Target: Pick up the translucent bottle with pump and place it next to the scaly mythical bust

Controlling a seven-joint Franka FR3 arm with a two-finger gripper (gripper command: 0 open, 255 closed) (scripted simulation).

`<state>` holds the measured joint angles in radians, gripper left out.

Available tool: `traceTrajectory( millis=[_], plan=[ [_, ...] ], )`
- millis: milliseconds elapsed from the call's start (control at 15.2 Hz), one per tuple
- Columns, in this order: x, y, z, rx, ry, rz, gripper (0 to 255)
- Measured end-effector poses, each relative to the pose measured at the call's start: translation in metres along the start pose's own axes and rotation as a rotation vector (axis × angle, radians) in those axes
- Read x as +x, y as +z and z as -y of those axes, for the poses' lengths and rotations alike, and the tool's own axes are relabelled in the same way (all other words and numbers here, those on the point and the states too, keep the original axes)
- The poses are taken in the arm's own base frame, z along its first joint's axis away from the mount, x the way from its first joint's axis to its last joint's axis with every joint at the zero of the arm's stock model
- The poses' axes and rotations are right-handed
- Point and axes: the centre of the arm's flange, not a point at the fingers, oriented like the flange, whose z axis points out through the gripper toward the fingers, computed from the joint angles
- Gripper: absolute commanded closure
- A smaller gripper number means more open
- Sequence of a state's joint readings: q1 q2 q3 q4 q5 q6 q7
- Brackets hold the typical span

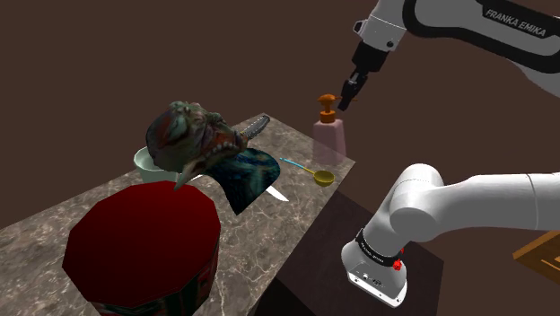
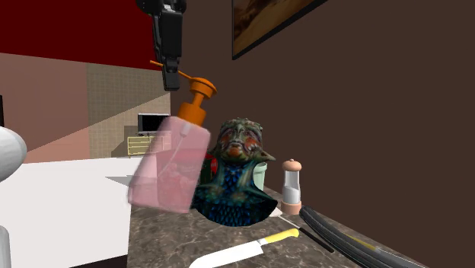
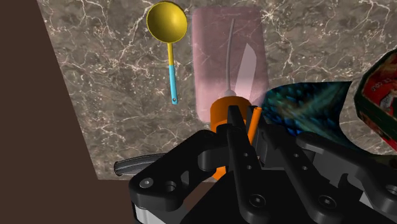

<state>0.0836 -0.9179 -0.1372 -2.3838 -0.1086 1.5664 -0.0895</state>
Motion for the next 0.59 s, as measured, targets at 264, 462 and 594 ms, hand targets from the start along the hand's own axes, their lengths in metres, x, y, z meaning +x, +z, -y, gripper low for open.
traceTrajectory(
  millis=[264,462,594],
  plan=[
    [-0.002,0.022,0.001,0.000,0.000,0.000,255],
    [-0.004,0.038,0.000,0.000,0.000,0.000,255],
    [-0.004,0.049,0.000,0.000,0.000,0.000,255]
  ],
)
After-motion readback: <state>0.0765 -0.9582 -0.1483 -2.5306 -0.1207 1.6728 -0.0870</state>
